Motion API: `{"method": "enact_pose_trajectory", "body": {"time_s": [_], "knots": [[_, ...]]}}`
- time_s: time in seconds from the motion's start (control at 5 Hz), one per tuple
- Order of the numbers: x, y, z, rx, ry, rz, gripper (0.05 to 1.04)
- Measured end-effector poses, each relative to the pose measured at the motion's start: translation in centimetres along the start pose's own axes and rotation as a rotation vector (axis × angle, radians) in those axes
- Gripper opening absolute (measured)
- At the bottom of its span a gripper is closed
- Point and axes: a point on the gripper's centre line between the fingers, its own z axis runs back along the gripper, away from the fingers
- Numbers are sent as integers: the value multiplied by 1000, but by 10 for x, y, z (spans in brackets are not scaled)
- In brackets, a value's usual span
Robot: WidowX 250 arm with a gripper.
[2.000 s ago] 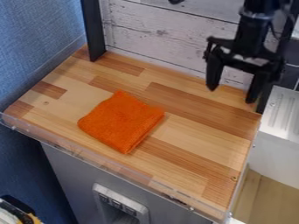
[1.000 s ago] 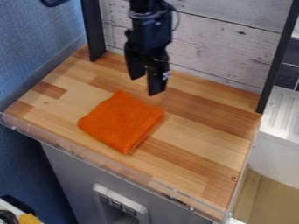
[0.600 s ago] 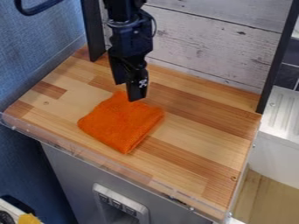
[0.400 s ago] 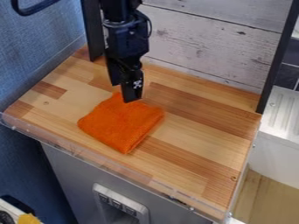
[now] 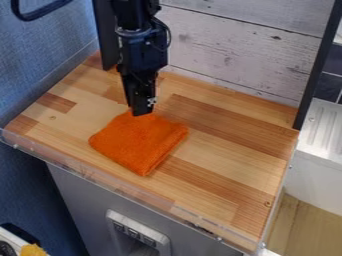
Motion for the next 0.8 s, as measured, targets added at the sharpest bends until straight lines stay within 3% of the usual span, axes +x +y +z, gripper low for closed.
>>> {"method": "enact_pose_trajectory", "body": {"time_s": [0.2, 0.4, 0.8], "knots": [[-3, 0, -13, 10, 9, 1, 158], [-4, -2, -27, 9, 17, 6, 67], [2, -11, -41, 21, 16, 12, 63]]}}
